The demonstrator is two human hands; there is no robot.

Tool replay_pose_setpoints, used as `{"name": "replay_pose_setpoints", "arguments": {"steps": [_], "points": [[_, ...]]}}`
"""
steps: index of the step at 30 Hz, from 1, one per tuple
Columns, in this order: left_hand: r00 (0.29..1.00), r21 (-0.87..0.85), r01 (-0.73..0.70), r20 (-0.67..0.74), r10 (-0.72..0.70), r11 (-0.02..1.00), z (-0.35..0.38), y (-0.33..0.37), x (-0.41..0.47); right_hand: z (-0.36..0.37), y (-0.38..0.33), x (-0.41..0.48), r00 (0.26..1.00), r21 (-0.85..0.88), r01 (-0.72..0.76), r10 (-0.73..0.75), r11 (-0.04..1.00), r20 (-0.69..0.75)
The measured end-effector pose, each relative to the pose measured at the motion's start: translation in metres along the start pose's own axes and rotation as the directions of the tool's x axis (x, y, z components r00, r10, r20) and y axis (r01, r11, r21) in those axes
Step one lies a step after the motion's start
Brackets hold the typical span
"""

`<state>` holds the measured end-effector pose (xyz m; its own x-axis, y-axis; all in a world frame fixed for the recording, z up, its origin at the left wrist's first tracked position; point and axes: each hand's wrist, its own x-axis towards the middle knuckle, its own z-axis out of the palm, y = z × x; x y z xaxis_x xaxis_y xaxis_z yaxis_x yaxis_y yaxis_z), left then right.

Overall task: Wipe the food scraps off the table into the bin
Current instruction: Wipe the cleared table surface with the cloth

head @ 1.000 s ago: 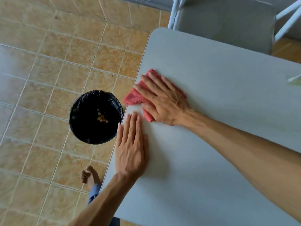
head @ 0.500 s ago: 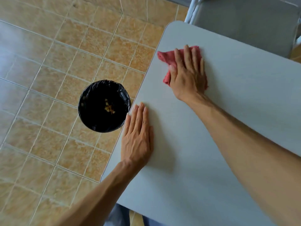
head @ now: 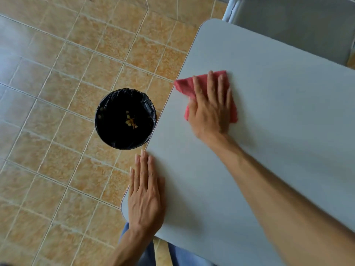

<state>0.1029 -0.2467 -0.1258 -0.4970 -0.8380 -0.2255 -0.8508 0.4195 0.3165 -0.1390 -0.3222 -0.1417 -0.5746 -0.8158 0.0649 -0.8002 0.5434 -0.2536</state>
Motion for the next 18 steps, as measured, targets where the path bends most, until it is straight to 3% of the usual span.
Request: {"name": "replay_pose_setpoints", "arguments": {"steps": [1,2,3,5,6,7,8,10,11,13,14,15,16,18], "points": [[1.000,-0.001,0.012,-0.009,-0.012,1.000,0.002,0.000,0.000,0.004,-0.017,-0.016,1.000,0.033,0.006,-0.007,0.999,0.015],[1.000,-0.003,0.025,-0.018,-0.025,1.000,0.005,0.000,0.001,0.006,-0.029,-0.034,0.988,0.062,0.145,-0.148,0.987,0.044],[0.999,-0.003,0.032,-0.022,-0.032,0.999,0.007,-0.001,0.002,0.007,-0.033,-0.052,0.927,0.090,0.359,-0.366,0.929,0.077],[0.999,0.000,0.029,-0.023,-0.029,1.000,0.009,-0.003,0.002,0.001,-0.014,-0.066,0.693,0.130,0.695,-0.707,0.707,0.140],[0.999,0.002,0.022,-0.024,-0.022,1.000,0.009,-0.003,0.002,-0.003,0.002,-0.060,0.624,0.114,0.758,-0.765,0.642,0.160],[1.000,0.004,0.018,-0.024,-0.018,1.000,0.010,-0.004,0.003,-0.006,0.019,-0.051,0.636,0.077,0.754,-0.754,0.652,0.165],[1.000,0.005,0.020,-0.024,-0.020,1.000,0.009,-0.003,0.003,-0.007,0.036,-0.042,0.724,0.035,0.677,-0.674,0.735,0.147],[0.999,0.004,0.026,-0.026,-0.026,1.000,0.008,-0.001,0.002,-0.015,0.065,-0.030,0.951,-0.026,0.308,-0.307,0.951,0.047],[0.999,0.000,0.028,-0.028,-0.028,1.000,0.009,0.000,0.002,-0.018,0.070,-0.031,0.996,-0.027,0.085,-0.086,0.996,-0.013],[0.999,-0.007,0.040,-0.036,-0.040,0.999,0.009,0.002,0.001,-0.017,0.055,-0.048,0.977,-0.006,-0.204,0.203,0.979,-0.070],[0.998,-0.008,0.046,-0.039,-0.047,0.999,0.010,0.002,0.000,-0.015,0.039,-0.065,0.977,0.002,-0.205,0.204,0.979,-0.060],[0.998,-0.006,0.048,-0.043,-0.048,0.999,0.010,0.002,0.000,-0.014,0.022,-0.085,0.996,0.023,-0.090,0.091,0.996,-0.015],[0.998,-0.002,0.042,-0.046,-0.043,0.999,0.011,0.001,0.000,-0.013,0.007,-0.107,0.992,0.068,0.109,-0.112,0.992,0.055],[0.999,0.012,0.007,-0.041,-0.007,1.000,0.010,-0.001,0.000,-0.017,-0.005,-0.141,0.842,0.155,0.494,-0.515,0.855,0.161]]}}
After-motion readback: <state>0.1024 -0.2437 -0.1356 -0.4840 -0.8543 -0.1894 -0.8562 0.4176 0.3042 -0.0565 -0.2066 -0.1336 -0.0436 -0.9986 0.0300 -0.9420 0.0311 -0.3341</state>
